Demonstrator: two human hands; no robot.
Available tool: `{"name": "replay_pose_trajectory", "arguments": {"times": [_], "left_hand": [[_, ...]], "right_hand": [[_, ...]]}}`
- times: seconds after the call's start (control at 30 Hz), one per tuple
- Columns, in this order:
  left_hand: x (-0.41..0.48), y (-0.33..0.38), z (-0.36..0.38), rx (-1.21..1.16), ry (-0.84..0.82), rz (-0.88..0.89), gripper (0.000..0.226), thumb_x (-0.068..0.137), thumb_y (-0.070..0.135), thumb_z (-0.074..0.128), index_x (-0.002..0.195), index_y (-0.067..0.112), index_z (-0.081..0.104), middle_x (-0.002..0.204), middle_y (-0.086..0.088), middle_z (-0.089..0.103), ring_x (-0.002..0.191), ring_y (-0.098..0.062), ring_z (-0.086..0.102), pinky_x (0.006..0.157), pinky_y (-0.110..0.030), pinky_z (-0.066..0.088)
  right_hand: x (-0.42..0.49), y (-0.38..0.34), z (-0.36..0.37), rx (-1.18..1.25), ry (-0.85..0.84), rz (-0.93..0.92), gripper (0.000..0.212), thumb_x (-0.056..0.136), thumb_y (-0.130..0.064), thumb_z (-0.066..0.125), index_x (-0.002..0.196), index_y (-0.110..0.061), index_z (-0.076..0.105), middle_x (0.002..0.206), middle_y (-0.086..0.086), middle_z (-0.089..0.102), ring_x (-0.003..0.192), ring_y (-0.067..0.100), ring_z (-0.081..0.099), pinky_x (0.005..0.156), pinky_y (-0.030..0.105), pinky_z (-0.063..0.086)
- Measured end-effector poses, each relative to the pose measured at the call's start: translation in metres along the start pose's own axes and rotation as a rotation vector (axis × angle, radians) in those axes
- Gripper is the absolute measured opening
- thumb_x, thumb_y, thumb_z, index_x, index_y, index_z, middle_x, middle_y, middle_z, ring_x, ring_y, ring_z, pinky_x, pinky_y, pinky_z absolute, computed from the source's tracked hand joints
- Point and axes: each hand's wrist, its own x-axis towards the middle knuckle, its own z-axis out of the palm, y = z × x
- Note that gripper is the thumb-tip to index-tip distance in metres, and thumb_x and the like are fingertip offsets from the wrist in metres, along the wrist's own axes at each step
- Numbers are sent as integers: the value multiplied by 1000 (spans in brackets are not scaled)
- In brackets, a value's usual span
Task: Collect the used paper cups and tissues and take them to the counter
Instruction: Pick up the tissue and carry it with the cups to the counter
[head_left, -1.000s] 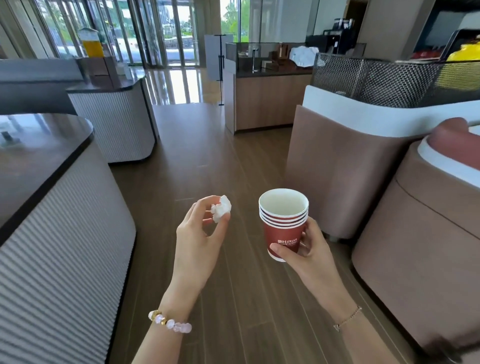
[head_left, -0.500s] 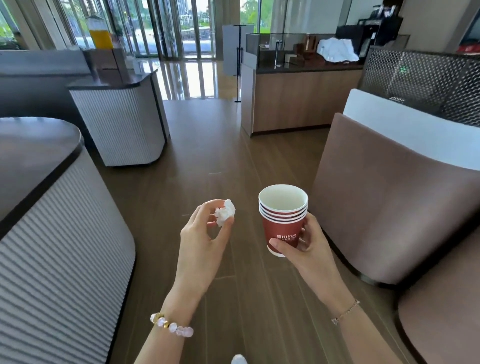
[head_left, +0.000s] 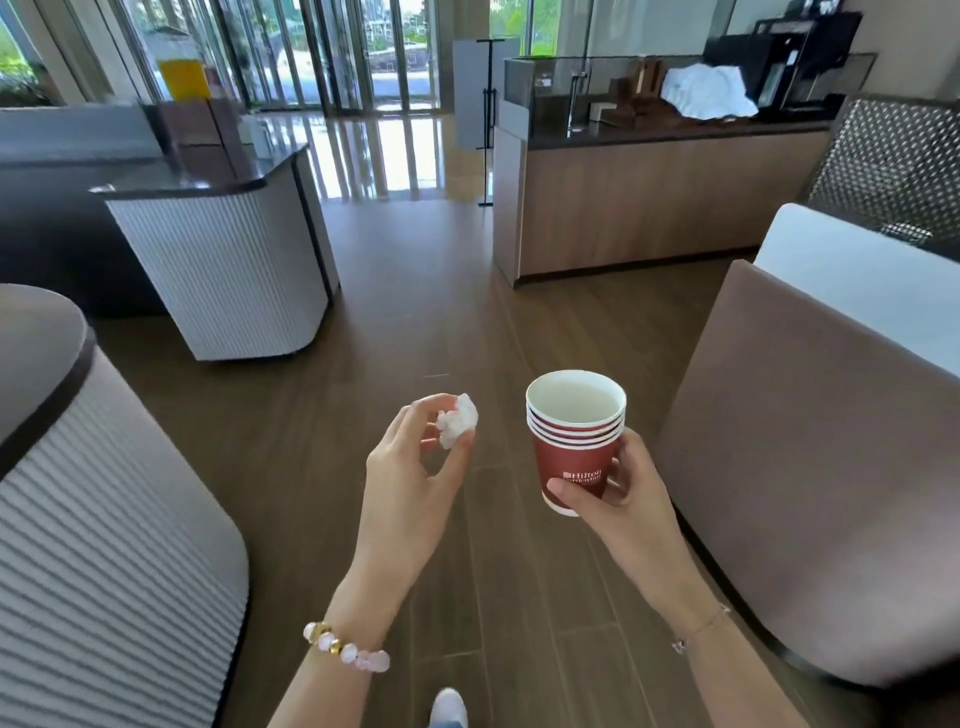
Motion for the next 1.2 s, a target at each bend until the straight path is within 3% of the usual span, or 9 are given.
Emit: {"name": "replay_pose_trajectory", "arguments": {"times": [0.17,0.43,0.57,0.8,1.2], "left_hand": [[89,-38,45,-7,-46,22,15,88,27,63,103,24,63,102,13,65,90,-6,61,75,-10,46],[258,-83,124,-116,-114,55,14,88,27,62,102,27,63,102,15,65,90,-8,62,68,-13,49],[326,-98,161,-138,-153,70,14,87,25,63,101,26,63,101,15,65,88,-6,62,69,-8,45],[424,-125,227,-127,-211,90,20,86,20,65,98,36,60,99,18,63,86,1,60,68,-7,45],[617,-146,411,-149,-268,164,18,87,19,64,100,30,61,100,19,62,88,-1,59,68,-8,46]], "right_hand": [[92,21,0,-30,58,4,65,69,-9,82,124,-25,50,113,-7,65,102,8,64,81,18,52],[269,28,-5,-85,153,-7,67,68,-12,83,124,-26,50,113,-9,64,101,5,63,78,15,51],[340,31,-13,-80,212,-14,67,68,-7,82,125,-22,50,112,-7,64,96,0,63,75,10,49],[447,54,-31,-83,263,10,69,69,-7,82,127,-23,49,114,-9,62,97,-5,61,75,8,48],[680,90,-131,-96,325,2,65,67,-11,83,122,-26,51,111,-9,64,96,-1,62,75,10,50]]}}
